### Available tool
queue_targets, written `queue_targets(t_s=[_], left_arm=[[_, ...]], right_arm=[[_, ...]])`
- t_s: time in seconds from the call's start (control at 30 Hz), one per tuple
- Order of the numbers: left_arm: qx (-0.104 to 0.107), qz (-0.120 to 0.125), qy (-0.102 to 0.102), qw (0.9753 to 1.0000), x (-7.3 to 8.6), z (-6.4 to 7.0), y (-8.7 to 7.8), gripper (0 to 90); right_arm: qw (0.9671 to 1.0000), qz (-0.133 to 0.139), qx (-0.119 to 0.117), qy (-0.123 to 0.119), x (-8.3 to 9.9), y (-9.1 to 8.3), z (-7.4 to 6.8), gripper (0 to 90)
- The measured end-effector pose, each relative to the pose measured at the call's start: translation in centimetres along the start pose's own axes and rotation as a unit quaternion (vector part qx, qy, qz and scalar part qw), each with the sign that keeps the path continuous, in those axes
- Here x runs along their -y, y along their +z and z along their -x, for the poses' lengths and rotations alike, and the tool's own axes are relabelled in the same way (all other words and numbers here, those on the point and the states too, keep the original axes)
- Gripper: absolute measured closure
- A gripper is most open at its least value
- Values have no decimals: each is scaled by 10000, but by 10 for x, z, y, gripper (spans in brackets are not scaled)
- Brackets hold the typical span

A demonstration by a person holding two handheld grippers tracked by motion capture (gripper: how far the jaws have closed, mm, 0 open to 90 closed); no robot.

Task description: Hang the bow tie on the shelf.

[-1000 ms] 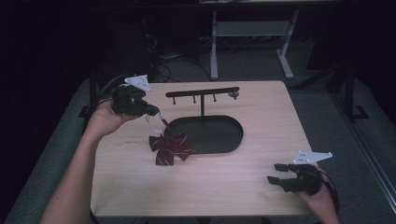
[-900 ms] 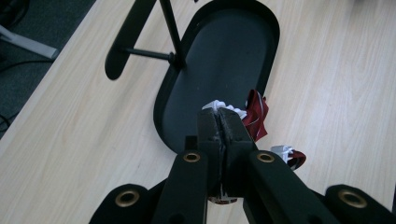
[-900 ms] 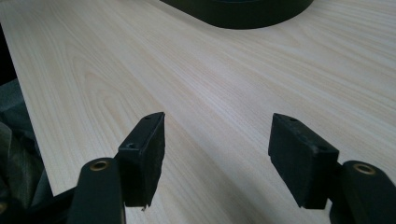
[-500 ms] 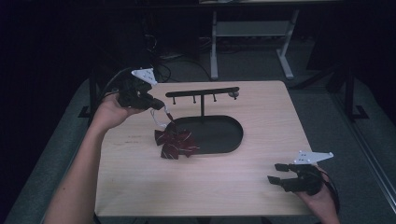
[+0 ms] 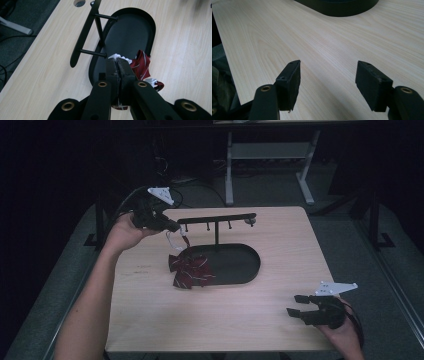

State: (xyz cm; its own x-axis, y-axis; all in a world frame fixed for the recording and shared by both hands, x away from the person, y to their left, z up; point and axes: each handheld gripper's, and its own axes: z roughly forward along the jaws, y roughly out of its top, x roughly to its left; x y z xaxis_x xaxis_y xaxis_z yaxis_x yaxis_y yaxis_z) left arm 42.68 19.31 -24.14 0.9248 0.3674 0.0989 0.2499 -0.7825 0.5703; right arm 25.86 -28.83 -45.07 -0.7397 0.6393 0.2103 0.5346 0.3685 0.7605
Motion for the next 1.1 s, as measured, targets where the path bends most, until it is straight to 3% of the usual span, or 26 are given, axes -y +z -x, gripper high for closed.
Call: queue_targets(t_s=[0.57,1.1], left_arm=[[-127,-61,-41,9999,-18,-18,9,882],[-131,-226,-99,9996,-16,-31,28,875]], right_arm=[[10000,-20,-41,62,0,1,0,364],[10000,-32,-34,69,1,1,1,364]])
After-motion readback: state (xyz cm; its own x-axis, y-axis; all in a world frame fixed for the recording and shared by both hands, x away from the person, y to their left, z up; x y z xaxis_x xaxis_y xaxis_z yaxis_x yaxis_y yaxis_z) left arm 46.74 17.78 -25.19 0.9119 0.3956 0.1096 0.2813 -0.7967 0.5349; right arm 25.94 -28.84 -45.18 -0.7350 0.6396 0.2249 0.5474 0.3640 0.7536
